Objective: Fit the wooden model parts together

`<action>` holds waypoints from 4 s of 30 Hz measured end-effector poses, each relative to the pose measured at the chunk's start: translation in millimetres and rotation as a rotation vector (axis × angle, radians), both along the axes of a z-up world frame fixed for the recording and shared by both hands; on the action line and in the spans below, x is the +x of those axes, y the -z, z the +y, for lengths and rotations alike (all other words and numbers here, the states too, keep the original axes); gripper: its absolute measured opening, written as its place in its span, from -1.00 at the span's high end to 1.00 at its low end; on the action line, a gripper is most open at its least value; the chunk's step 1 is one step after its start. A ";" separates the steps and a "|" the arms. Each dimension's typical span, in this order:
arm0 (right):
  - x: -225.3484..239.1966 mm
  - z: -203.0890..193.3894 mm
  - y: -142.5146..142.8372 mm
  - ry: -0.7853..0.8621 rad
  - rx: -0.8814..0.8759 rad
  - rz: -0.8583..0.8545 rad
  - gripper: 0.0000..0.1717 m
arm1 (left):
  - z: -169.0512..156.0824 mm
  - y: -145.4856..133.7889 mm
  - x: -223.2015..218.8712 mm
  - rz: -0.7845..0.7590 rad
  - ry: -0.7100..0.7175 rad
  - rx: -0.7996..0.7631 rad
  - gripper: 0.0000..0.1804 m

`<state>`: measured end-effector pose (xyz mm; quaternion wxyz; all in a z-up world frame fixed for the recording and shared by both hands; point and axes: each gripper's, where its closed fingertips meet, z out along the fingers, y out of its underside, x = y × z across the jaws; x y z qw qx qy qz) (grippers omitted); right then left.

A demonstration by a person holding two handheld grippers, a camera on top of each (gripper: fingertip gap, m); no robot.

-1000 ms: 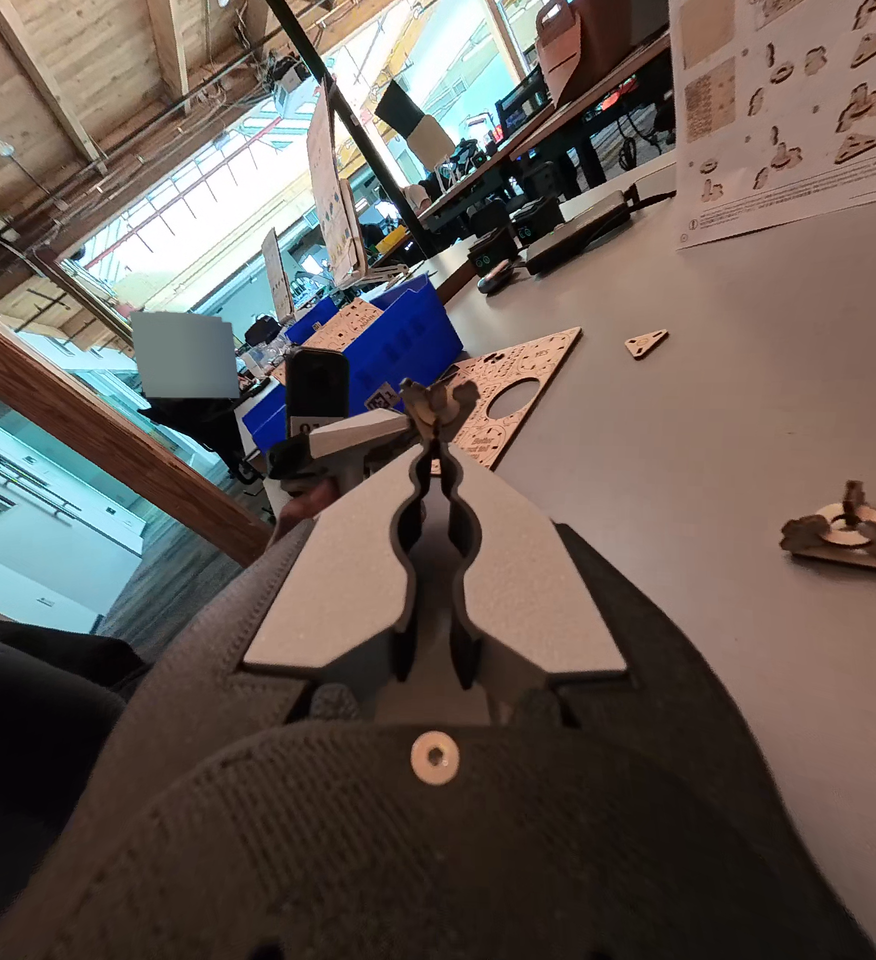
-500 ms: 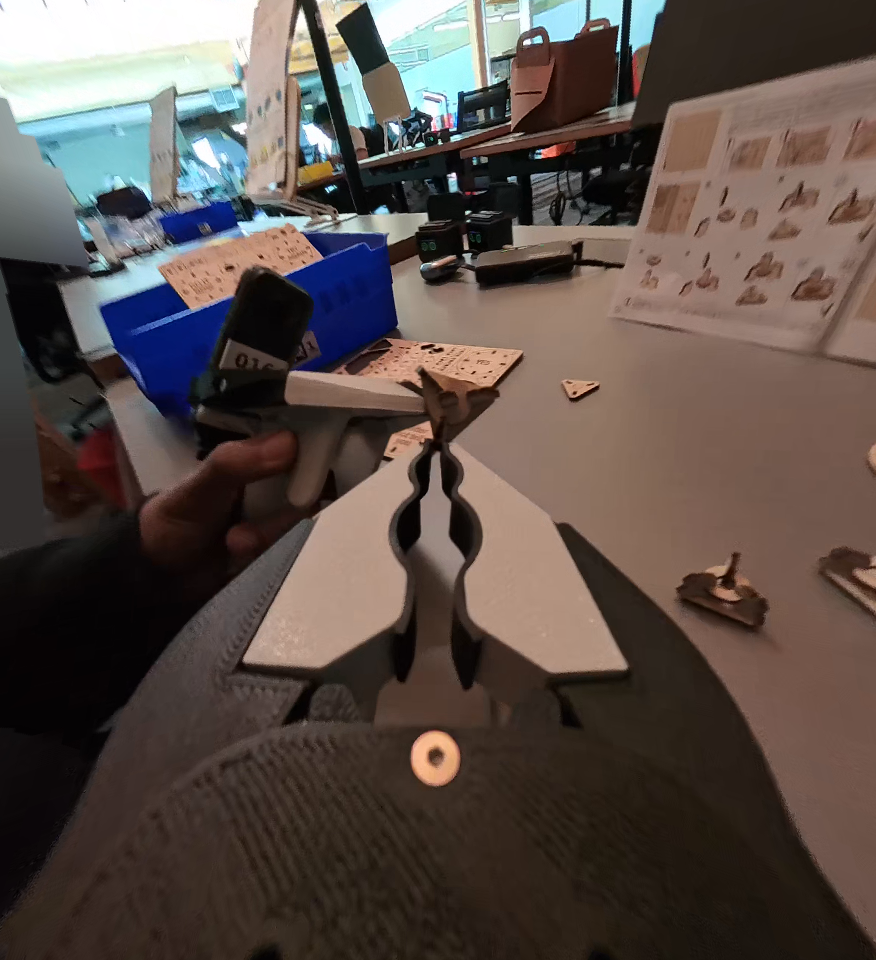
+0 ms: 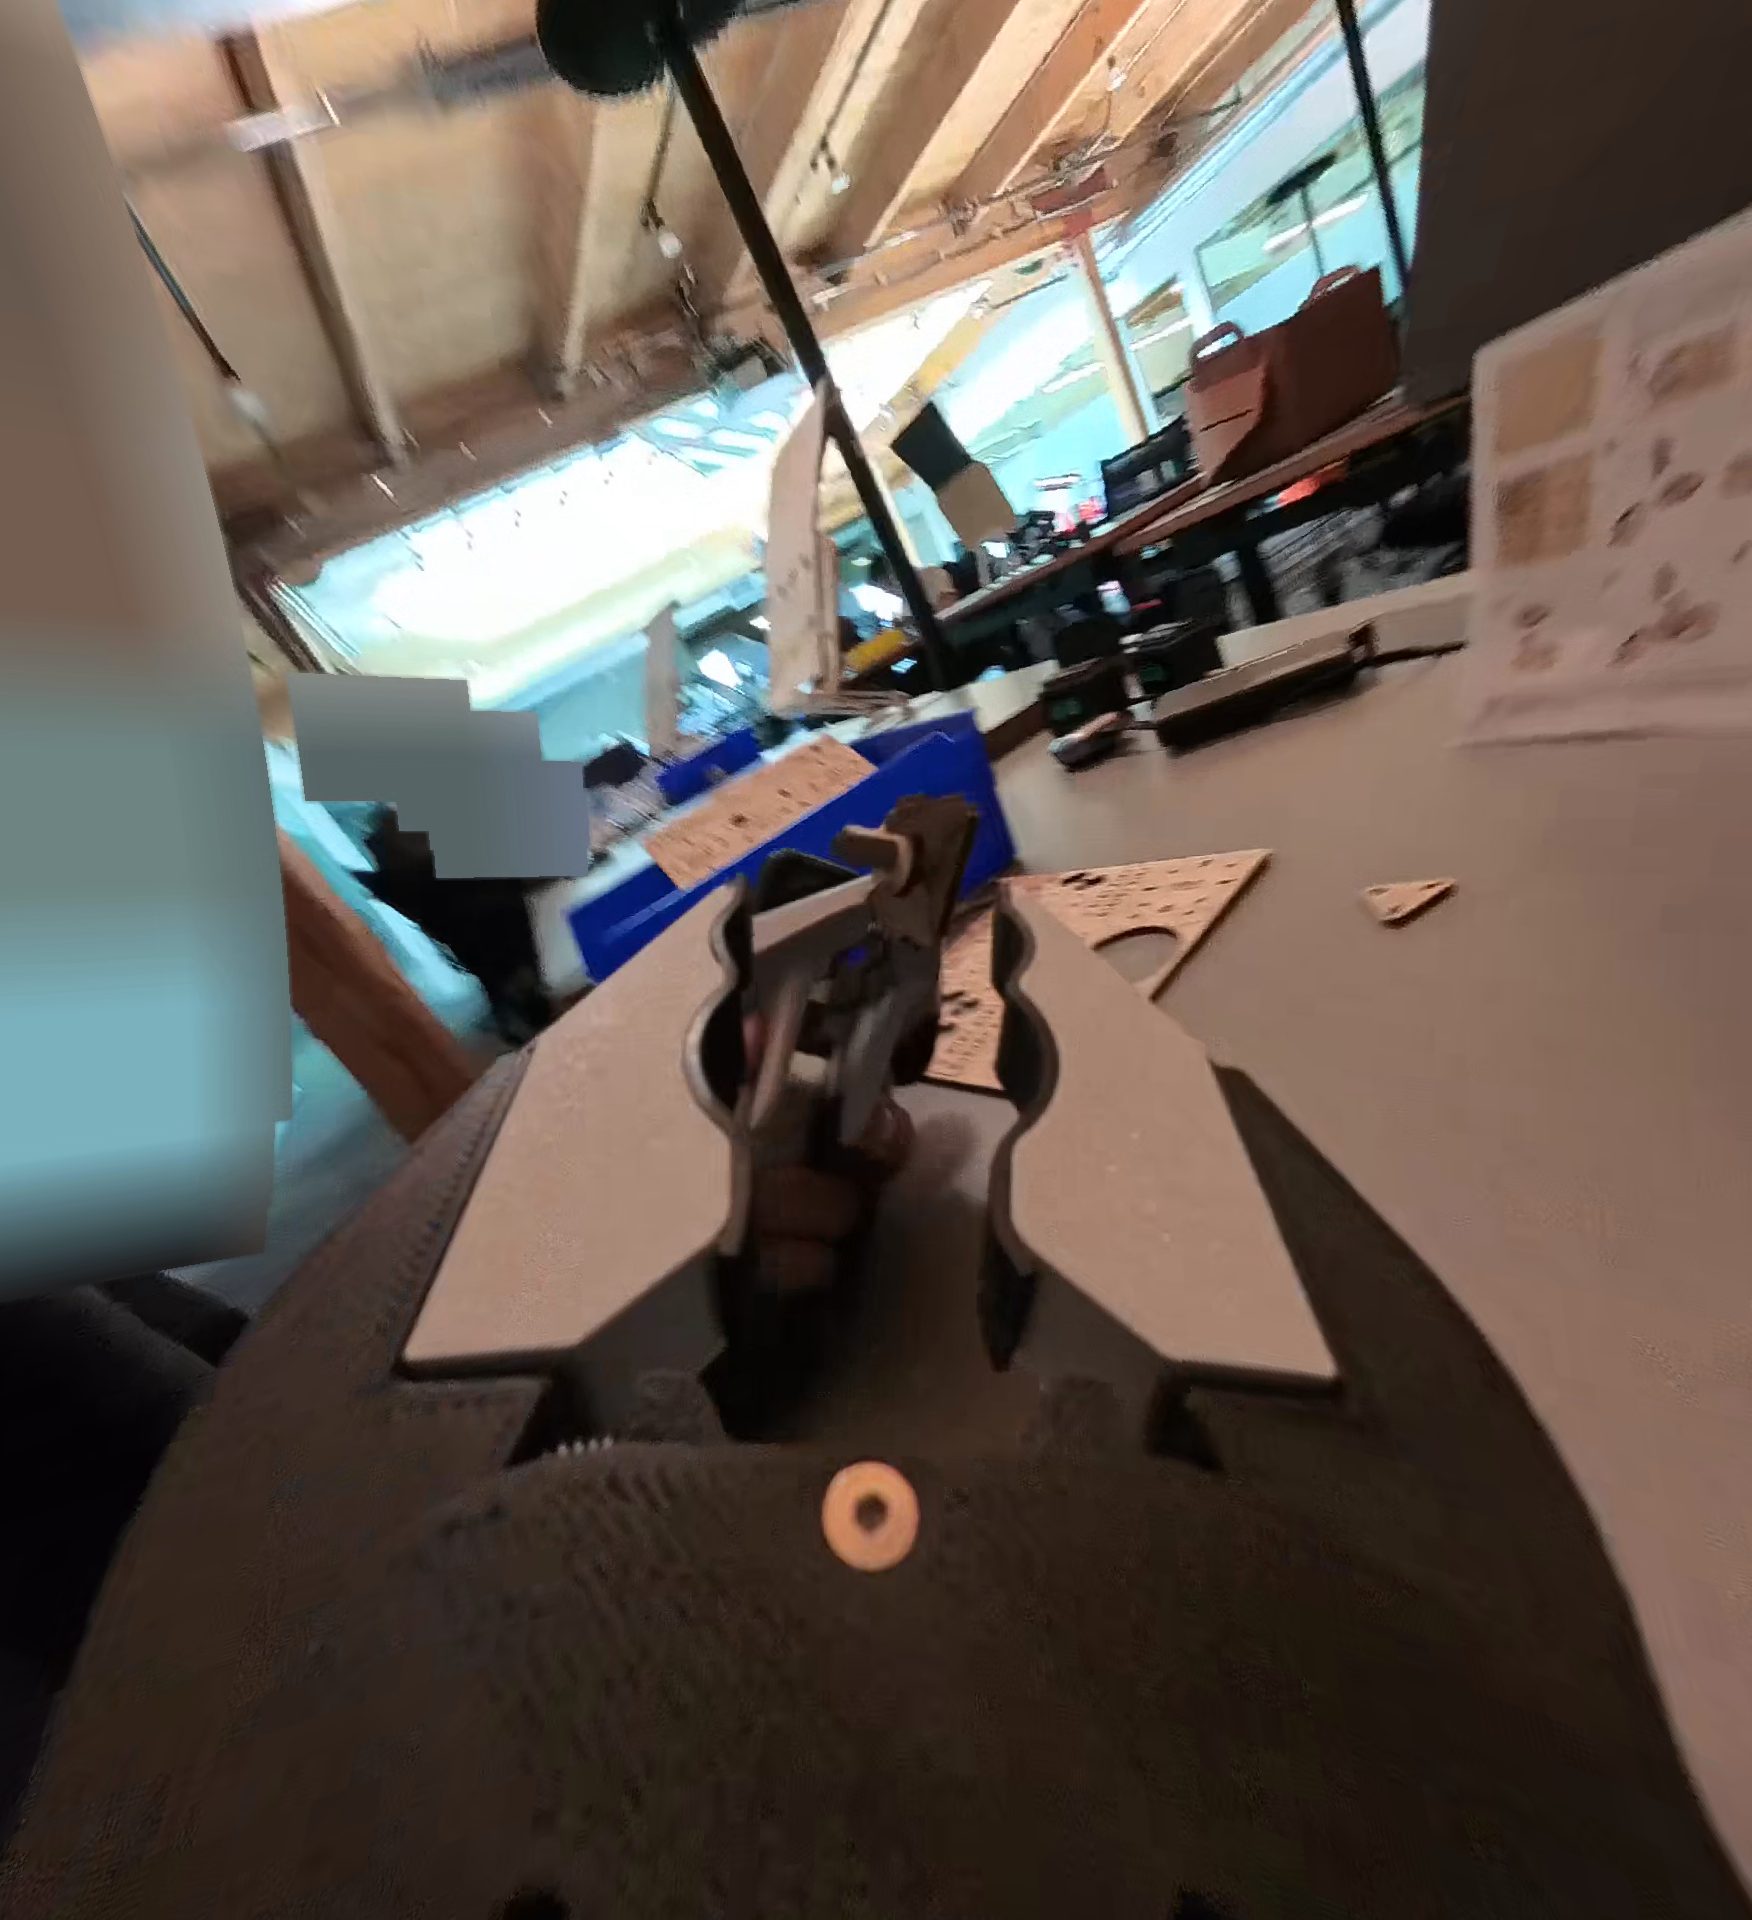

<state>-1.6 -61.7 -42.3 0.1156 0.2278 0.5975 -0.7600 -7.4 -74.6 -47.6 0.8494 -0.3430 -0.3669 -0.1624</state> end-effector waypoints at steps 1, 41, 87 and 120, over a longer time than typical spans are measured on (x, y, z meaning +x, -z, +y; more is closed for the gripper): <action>-0.9 0.4 -0.6 -0.029 -0.037 -0.043 0.53 | 2.9 -1.4 2.0 0.009 0.019 0.005 1.00; -6.8 21.5 2.3 0.049 0.218 0.485 1.00 | 31.8 -2.1 10.2 0.082 0.133 -0.089 0.67; -28.5 11.8 45.6 0.108 0.502 0.291 0.59 | 2.1 22.4 -16.9 0.076 -0.382 -0.649 1.00; 10.8 -48.0 89.9 -0.154 0.625 0.170 1.00 | -73.7 28.1 5.1 0.046 -0.443 -0.687 1.00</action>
